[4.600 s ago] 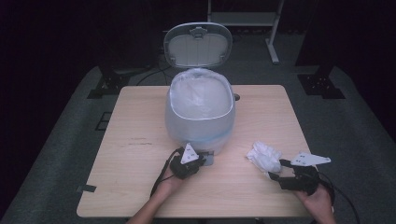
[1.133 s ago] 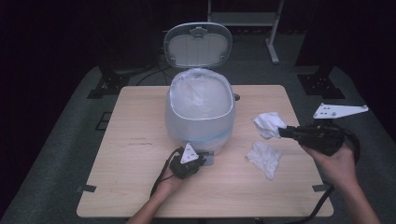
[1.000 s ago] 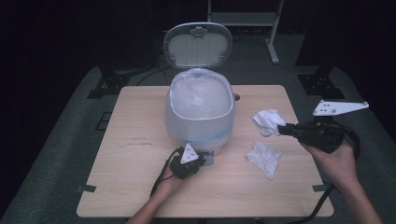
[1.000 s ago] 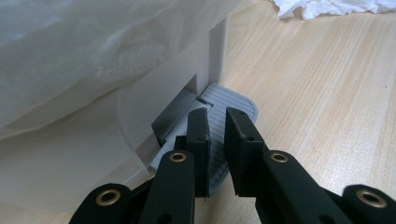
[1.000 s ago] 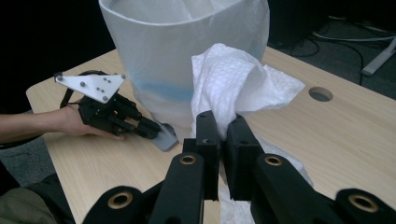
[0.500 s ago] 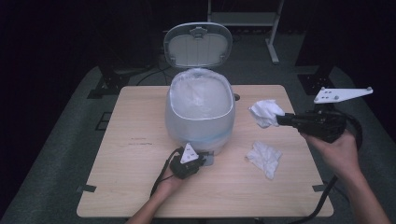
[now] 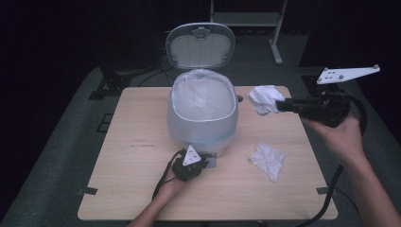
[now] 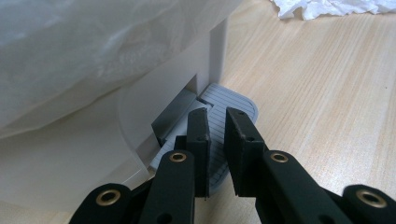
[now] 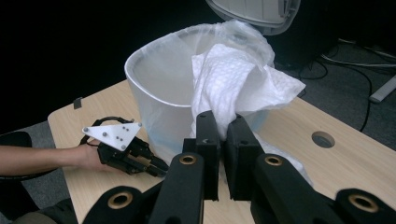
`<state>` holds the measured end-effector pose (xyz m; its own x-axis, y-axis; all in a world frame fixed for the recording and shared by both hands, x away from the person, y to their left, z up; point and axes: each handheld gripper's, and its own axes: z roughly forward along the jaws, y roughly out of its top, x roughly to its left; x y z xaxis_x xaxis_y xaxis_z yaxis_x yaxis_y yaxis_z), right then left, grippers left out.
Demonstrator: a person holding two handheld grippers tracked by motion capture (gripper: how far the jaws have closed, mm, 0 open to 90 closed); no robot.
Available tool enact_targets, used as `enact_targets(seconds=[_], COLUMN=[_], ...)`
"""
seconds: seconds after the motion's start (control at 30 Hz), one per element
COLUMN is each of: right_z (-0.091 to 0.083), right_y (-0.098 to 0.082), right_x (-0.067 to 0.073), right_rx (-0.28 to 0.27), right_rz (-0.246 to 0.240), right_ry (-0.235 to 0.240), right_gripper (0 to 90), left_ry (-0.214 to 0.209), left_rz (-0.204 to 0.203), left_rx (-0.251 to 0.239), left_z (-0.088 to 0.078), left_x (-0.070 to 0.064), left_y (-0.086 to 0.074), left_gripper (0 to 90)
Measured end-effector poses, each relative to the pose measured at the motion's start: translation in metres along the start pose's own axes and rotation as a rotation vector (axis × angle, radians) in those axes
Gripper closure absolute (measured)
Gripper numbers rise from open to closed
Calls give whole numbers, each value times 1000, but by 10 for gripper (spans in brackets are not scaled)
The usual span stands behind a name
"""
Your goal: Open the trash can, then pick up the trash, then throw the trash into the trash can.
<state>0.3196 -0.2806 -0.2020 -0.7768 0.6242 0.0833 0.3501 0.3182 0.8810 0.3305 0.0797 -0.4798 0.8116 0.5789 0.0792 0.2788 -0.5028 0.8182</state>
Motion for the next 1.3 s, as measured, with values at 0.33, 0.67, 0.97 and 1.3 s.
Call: enact_targets(seconds=[0.33, 0.67, 0.97, 1.3], right_z=[11, 34, 57, 68], right_y=[27, 50, 63, 72], right_x=[4, 13, 16, 12], right_rx=[14, 27, 44, 62], right_rz=[-32, -61, -77, -74], right_ry=[1, 35, 56, 53], right_gripper=[846, 846, 846, 845], left_ry=[2, 2, 1, 6], left_rz=[0, 0, 0, 0], left_rx=[-1, 1, 2, 0], left_z=[0, 0, 0, 0], left_x=[0, 0, 0, -1], left_y=[0, 0, 0, 0], left_gripper=[801, 800, 800, 800])
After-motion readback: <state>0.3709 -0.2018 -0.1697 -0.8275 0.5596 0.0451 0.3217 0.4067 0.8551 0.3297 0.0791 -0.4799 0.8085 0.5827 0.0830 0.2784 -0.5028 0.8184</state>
